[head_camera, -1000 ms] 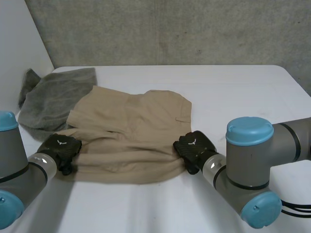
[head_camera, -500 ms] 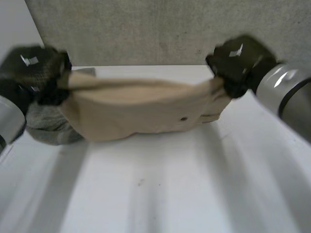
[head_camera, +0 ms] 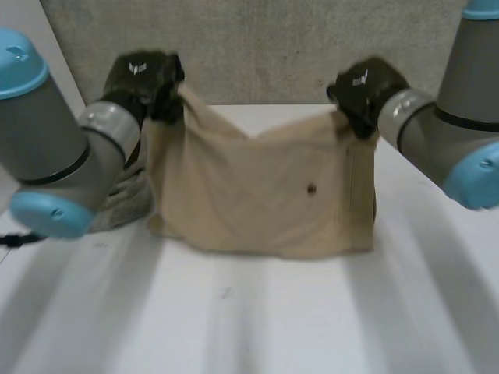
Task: Fold the laundry.
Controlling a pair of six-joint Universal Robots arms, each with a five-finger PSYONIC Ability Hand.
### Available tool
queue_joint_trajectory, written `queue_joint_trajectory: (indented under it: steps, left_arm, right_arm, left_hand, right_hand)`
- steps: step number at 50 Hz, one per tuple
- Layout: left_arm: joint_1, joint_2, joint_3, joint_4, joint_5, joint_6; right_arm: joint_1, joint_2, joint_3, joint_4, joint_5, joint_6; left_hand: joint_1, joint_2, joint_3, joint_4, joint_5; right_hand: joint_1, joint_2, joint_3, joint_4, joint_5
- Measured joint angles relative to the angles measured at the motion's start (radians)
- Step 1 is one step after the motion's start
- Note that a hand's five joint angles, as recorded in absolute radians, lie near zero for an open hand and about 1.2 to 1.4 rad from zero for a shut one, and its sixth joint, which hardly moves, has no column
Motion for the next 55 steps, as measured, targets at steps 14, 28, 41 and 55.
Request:
queue_joint_trajectory:
  steps: [14, 28, 41, 55]
  left_arm:
    - [-0.007, -0.012, 0.103, 0.69, -0.055, -0.005]
    - [-0.03, -0.003, -0.07, 0.564, -0.081, -0.005]
    - [-0.073, -0.088, -0.275, 0.131, -0.081, -0.003]
    - [-0.107, 0.238, -0.604, -0.063, -0.1, -0.003]
  right_arm:
    - [0.0, 0.044, -0.179, -0.719, 0.052, 0.139]
    - [-0.006, 0.098, -0.107, -0.532, 0.008, 0.123]
    - [-0.032, 0.212, 0.097, -0.241, -0.012, 0.011]
    - [-0.049, -0.073, 0.501, 0.027, -0.013, -0.099]
  left_hand:
    - [0.0, 0.0, 0.0, 0.0, 0.0]
    - [0.0, 0.0, 0.0, 0.0, 0.0]
    - [0.0, 0.001, 0.001, 0.0, 0.0]
    - [0.0, 0.001, 0.001, 0.0, 0.0]
  right_hand:
    - [0.009, 0.011, 0.0, 0.0, 0.002]
    - [0.009, 0.011, 0.008, 0.004, 0.005]
    - [0.009, 0.011, 0.008, 0.004, 0.005]
    - [0.009, 0.011, 0.008, 0.004, 0.005]
